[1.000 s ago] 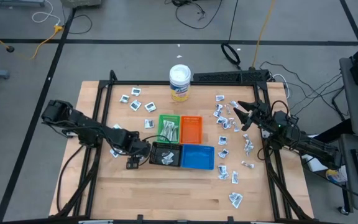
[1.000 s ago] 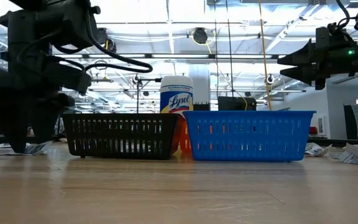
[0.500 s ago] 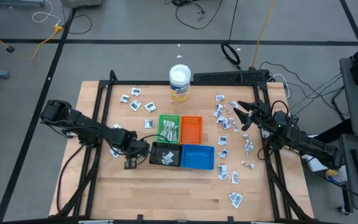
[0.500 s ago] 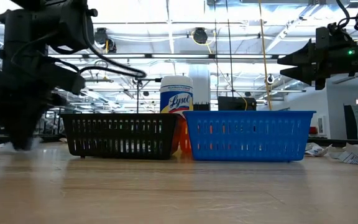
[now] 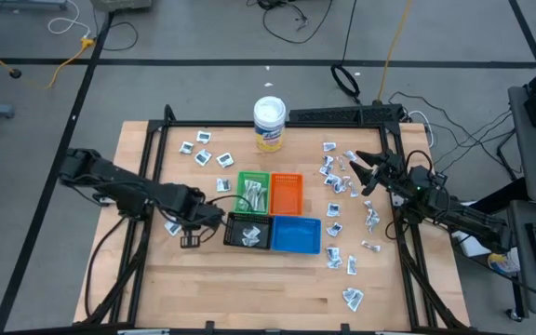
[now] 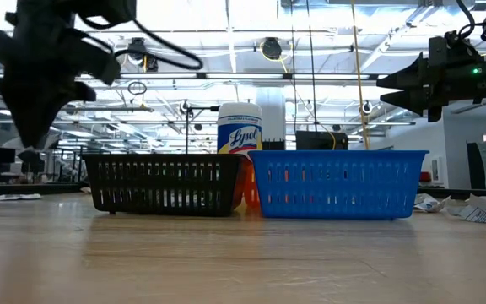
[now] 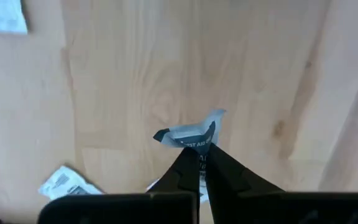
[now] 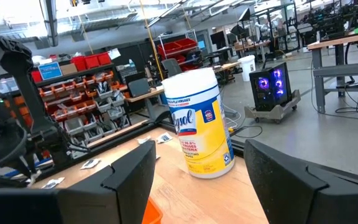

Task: Pick & Place First Aid Supplies
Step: Put the towelette pack into the black bin

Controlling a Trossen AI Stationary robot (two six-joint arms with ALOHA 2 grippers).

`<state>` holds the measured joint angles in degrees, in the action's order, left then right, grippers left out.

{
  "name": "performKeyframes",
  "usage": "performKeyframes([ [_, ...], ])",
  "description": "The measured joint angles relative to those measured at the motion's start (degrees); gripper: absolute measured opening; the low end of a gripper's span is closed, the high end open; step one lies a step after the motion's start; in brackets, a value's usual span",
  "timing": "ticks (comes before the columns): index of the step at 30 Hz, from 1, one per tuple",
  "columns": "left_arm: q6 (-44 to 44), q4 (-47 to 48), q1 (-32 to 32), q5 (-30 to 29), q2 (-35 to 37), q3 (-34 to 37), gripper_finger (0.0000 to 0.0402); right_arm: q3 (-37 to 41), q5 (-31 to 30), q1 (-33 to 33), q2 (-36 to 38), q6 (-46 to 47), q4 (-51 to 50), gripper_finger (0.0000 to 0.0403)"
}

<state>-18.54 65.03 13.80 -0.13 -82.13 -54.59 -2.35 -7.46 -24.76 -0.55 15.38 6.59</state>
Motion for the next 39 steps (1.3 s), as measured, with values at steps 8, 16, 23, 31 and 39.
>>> performKeyframes([
  [8,2.6,3.0,-2.1,0.0,-12.9,-14.8,0.0008,0.0,0.0,0.0,0.0,0.0,0.0,0.0242],
  [16,4.5,5.7,-3.7,0.0,-25.1,-33.1,0.0007,0.0,0.0,0.0,0.0,0.0,0.0,0.0242],
  [23,4.5,6.9,-3.8,0.0,-29.7,-39.4,0.0007,0.0,0.0,0.0,0.0,0.0,0.0,0.0242],
  [31,4.5,5.2,-3.6,-0.6,-34.4,-39.4,0.0014,0.0,0.0,0.0,0.0,0.0,0.0,0.0242],
  [39,4.5,3.7,-3.6,0.0,-36.4,-39.4,0.0035,0.0,0.0,0.0,0.0,0.0,0.0,0.0242],
])
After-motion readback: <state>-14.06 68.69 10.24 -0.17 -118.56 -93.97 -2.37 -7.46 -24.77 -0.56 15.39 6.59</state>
